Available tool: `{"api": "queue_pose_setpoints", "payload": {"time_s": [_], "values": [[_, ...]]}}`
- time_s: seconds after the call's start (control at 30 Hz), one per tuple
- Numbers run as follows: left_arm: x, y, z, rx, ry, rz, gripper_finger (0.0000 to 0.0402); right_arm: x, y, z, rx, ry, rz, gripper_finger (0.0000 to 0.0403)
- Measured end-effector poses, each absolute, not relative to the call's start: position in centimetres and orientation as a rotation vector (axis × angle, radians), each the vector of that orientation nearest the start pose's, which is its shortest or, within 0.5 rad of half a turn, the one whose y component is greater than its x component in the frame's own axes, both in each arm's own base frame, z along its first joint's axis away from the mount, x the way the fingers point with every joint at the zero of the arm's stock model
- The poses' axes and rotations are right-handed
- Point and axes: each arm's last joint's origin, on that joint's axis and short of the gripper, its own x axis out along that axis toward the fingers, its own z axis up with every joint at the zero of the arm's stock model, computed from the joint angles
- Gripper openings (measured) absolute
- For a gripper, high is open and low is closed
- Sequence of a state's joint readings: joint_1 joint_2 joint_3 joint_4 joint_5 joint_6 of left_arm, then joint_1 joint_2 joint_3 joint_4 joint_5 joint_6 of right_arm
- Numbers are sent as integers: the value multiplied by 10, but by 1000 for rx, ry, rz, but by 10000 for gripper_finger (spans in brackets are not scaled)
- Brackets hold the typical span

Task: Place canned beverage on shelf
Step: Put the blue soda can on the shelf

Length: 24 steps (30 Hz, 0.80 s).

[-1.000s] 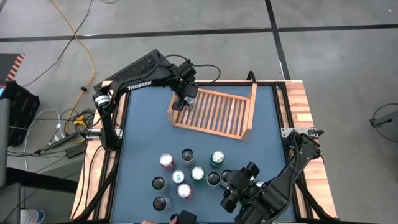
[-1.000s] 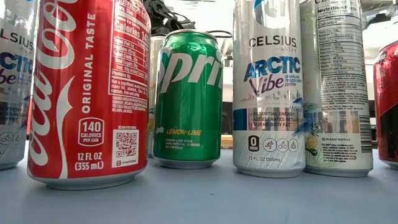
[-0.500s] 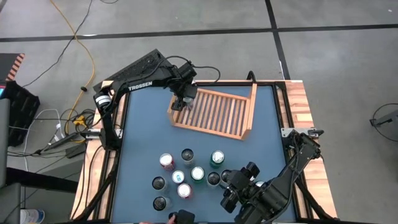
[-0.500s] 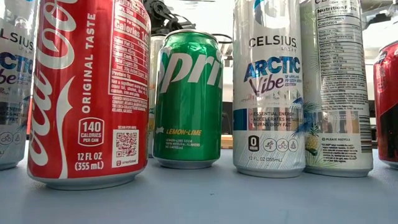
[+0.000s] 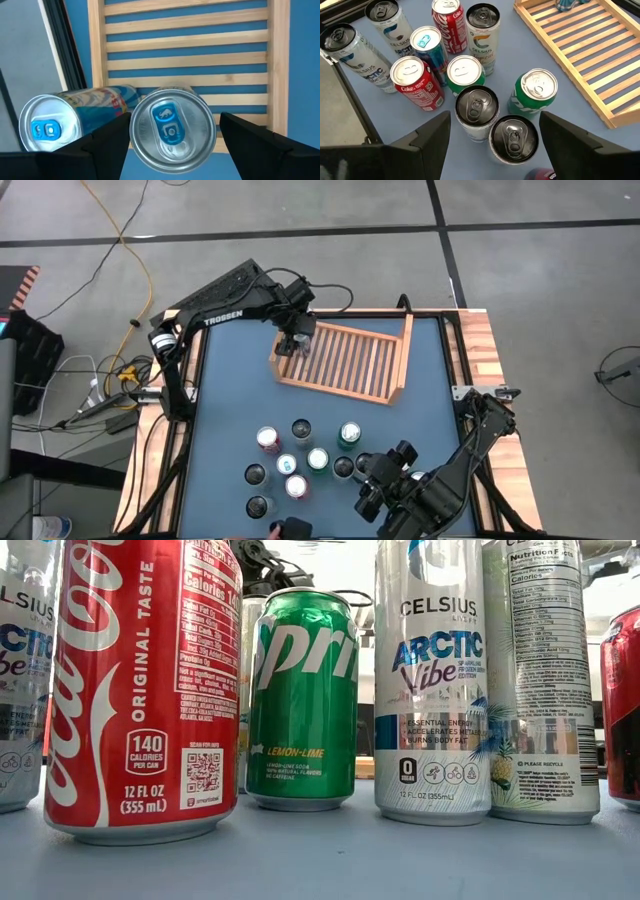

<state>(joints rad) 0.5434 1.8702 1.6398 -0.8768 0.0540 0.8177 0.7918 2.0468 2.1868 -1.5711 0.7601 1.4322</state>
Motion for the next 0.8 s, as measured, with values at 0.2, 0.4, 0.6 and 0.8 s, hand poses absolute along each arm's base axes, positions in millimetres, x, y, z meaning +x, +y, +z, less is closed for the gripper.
{"api": "queue_pose_setpoints", "payload": {"time_s": [0.2,0.4,0.6,0.8], "values": [[335,199,280,445,1155,-1,289,286,262,344,311,755,-624,292],[331,198,288,471,1163,30,289,287,262,344,310,756,-624,292],[326,193,301,469,1132,69,289,286,261,345,253,769,-599,292],[310,174,339,483,1039,139,289,285,242,365,70,752,-539,292]]}}
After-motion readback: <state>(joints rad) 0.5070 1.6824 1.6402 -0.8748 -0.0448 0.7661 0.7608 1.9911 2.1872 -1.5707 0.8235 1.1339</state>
